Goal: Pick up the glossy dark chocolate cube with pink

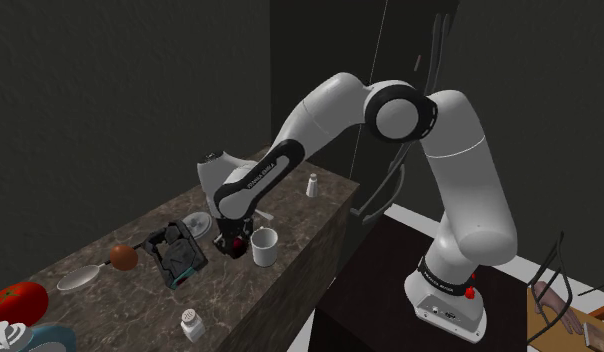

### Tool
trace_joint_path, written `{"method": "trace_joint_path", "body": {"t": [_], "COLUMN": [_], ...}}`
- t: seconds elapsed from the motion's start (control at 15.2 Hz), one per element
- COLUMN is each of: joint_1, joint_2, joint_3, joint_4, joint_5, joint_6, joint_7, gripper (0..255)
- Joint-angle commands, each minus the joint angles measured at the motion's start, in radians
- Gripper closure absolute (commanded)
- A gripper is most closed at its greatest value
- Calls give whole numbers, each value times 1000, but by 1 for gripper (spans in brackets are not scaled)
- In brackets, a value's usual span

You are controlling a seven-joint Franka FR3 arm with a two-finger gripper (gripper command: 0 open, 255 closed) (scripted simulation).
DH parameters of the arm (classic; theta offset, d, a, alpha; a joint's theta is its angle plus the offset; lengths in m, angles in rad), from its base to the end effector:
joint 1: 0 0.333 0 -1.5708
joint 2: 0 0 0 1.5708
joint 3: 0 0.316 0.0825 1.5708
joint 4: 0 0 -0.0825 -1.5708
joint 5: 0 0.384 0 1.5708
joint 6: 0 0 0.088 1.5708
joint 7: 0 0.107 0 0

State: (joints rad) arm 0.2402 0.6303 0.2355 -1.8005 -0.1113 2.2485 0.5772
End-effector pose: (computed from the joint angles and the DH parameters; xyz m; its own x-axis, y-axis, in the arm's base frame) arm 0.5700 0.2808 0.1907 0.9839 -0.0589 -0.1686 -0.0540 -0.9980 0.0336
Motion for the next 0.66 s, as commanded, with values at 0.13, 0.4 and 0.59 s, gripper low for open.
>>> {"method": "trace_joint_path", "body": {"t": [0.13, 0.4, 0.59], "joint_1": [-6, -11, -12], "joint_2": [-38, -75, -85], "joint_3": [6, 13, 14], "joint_4": [-4, -3, -2], "joint_5": [9, 18, 20], "joint_6": [-34, -71, -82], "joint_7": [-5, -8, -9], "gripper": [255, 255, 255]}}
